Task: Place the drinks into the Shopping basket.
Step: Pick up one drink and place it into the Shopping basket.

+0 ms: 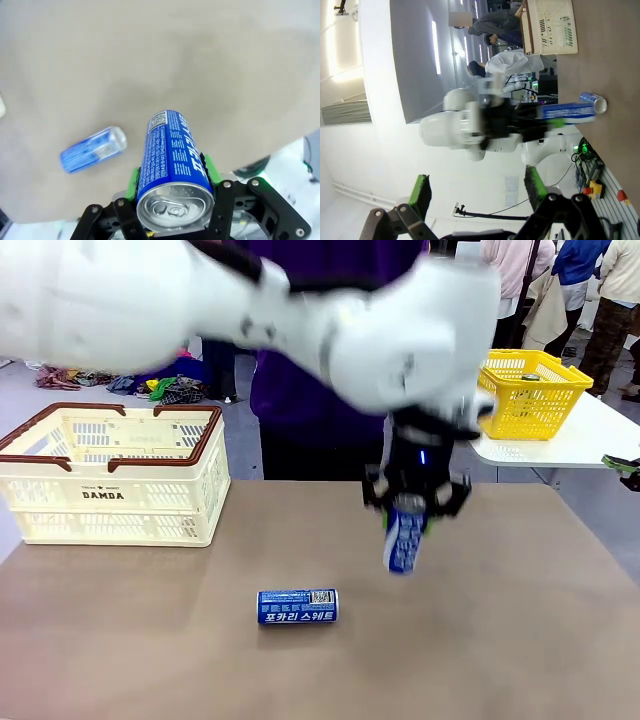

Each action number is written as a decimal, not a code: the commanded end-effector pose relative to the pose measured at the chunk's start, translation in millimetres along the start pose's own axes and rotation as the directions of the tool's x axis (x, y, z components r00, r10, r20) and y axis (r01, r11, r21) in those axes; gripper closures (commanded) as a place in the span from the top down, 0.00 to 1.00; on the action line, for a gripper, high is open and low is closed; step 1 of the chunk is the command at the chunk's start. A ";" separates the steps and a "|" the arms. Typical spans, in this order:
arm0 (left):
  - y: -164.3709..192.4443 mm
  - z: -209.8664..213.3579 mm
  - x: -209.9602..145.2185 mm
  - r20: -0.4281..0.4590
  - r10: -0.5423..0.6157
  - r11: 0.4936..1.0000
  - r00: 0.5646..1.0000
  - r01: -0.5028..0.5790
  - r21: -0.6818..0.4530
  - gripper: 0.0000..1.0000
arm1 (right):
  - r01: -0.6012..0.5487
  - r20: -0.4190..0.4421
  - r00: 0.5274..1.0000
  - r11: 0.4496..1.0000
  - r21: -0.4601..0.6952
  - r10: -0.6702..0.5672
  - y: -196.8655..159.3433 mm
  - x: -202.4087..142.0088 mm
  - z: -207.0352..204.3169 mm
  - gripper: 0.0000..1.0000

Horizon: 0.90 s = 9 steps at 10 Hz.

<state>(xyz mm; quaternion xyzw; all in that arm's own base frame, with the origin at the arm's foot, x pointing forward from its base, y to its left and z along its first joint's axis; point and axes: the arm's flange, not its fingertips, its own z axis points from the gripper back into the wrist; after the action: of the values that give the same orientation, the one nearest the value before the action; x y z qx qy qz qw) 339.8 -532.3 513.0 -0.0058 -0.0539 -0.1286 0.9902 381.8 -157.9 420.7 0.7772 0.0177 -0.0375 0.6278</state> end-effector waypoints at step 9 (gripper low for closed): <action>64.1 182.0 -20.2 0.134 -0.016 0.999 0.991 0.020 -0.028 0.00 | 0.014 0.006 1.000 1.000 0.014 -0.014 5.5 0.3 2.1 1.00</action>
<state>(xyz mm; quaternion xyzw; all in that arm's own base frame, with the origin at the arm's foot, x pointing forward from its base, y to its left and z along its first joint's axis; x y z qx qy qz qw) 319.5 -465.3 685.7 -0.0326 -0.1092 -0.1449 0.9829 381.8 -157.9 420.6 0.7773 0.0178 -0.0376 0.6278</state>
